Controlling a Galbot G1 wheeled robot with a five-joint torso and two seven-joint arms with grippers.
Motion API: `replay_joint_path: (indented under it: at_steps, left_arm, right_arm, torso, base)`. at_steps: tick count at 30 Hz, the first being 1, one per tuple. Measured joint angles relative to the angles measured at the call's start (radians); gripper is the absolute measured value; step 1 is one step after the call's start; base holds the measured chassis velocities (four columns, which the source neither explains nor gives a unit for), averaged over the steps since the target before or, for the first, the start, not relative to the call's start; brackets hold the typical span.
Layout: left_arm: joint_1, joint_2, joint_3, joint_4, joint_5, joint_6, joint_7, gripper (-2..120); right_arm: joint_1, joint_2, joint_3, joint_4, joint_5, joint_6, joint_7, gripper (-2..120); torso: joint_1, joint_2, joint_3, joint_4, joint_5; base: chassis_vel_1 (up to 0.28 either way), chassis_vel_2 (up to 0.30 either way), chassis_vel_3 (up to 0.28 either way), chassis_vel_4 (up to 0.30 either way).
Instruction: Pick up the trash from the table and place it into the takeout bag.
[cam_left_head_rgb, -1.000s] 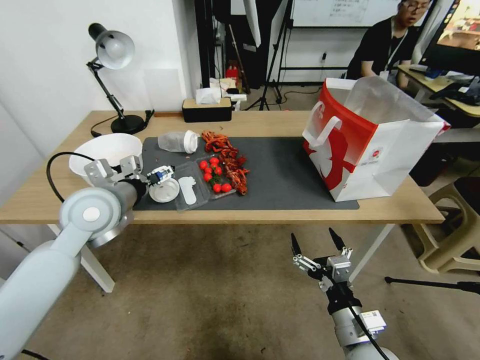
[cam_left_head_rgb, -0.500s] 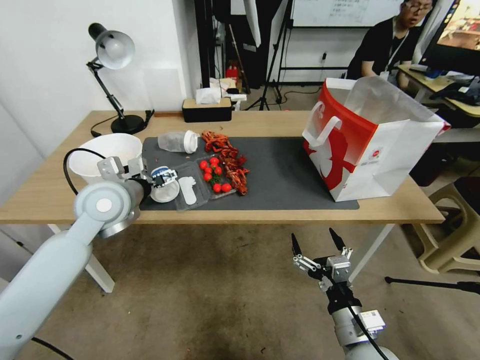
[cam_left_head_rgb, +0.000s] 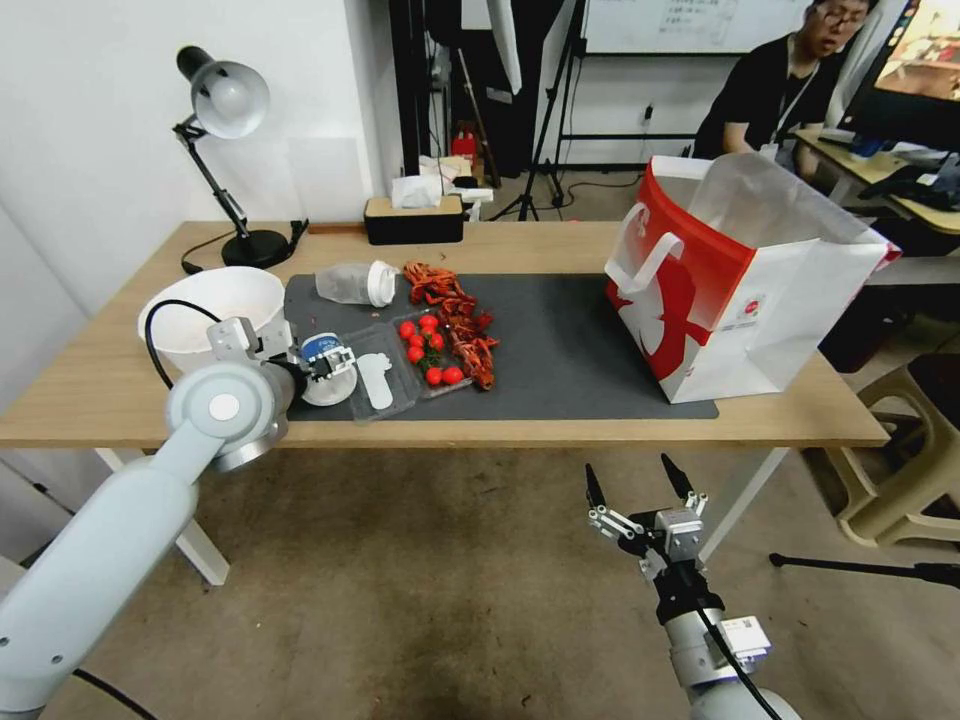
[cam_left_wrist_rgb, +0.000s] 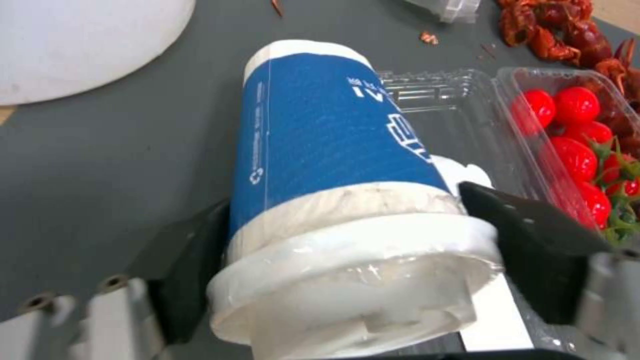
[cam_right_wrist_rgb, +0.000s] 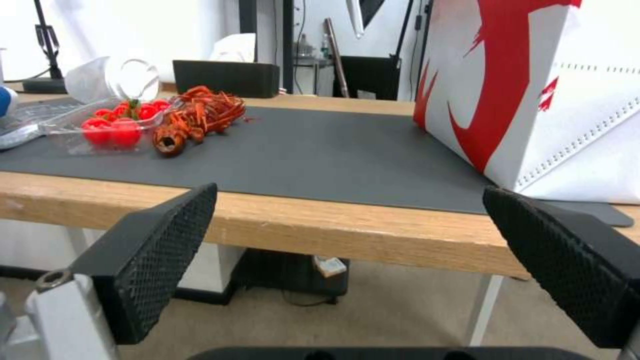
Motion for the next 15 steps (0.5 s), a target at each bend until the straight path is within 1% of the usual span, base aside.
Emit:
replay_joint_path:
  at_steps: [1, 3, 4, 6, 8, 10, 12, 13, 14, 15]
  left_arm:
    - [0.0, 0.002, 0.0, -0.001, 0.0, -0.001, -0.003, 78]
    - [0.0, 0.002, 0.0, -0.001, 0.0, -0.002, -0.004, 76]
    - [0.003, 0.004, 0.001, -0.002, 0.0, -0.005, -0.006, 71]
    - [0.005, 0.004, 0.001, -0.003, 0.001, -0.006, -0.006, 70]
    - [0.011, 0.006, 0.0, -0.005, 0.002, -0.013, -0.006, 65]
    - [0.013, 0.006, 0.0, -0.006, 0.003, -0.016, -0.006, 65]
    - [0.022, 0.011, -0.009, -0.02, 0.004, -0.033, 0.012, 65]
    - [0.022, 0.011, -0.009, -0.02, 0.004, -0.033, 0.012, 65]
    - [0.024, 0.016, -0.016, -0.036, 0.004, -0.046, 0.031, 65]
    - [0.023, 0.023, -0.025, -0.054, 0.004, -0.06, 0.053, 65]
  right_arm:
    - [0.001, -0.001, 0.0, 0.0, 0.001, 0.0, 0.001, 100]
    - [0.003, -0.001, 0.0, 0.0, 0.001, -0.001, 0.002, 100]
    - [0.004, -0.002, 0.0, 0.0, 0.002, -0.002, 0.003, 100]
    - [0.005, -0.003, 0.0, 0.0, 0.002, -0.002, 0.004, 100]
    - [0.006, -0.003, -0.001, 0.0, 0.003, -0.003, 0.005, 100]
    - [0.007, -0.003, -0.001, 0.0, 0.003, -0.003, 0.005, 100]
    - [0.01, -0.003, -0.003, 0.0, 0.004, -0.004, 0.005, 100]
    - [0.01, -0.003, -0.003, 0.0, 0.004, -0.004, 0.005, 100]
    - [0.011, -0.003, -0.004, 0.0, 0.004, -0.005, 0.005, 100]
    - [0.013, -0.003, -0.004, 0.0, 0.004, -0.006, 0.005, 100]
  torso:
    - [0.0, 0.0, 0.0, 0.0, 0.0001]
    - [0.0, 0.0, 0.0, 0.0, 0.0002]
    - [0.0, 0.0, 0.0, -0.0001, 0.0003]
    - [0.0, 0.0, 0.0, 0.0, 0.0003]
    - [0.0, 0.0, 0.0, 0.0, 0.0003]
    - [0.0, 0.0, 0.0, -0.0001, 0.0003]
    - [0.0, 0.0, 0.0, 0.0001, -0.0008]
    - [0.0, 0.0, 0.0, 0.0001, -0.0008]
    - [0.0, 0.0, 0.0, 0.0001, -0.0015]
    - [0.0, 0.0, 0.0, 0.0, -0.0006]
  base:
    - [0.0, 0.0, 0.0, 0.0]
    - [0.0, 0.0, 0.0, 0.0]
    - [0.0, 0.0, 0.0, 0.0]
    - [0.0, 0.0, 0.0, 0.0]
    - [0.0, 0.0, 0.0, 0.0]
    - [0.0, 0.0, 0.0, 0.0]
    - [0.0, 0.0, 0.0, 0.0]
    - [0.0, 0.0, 0.0, 0.0]
    - [0.0, 0.0, 0.0, 0.0]
    - [0.0, 0.0, 0.0, 0.0]
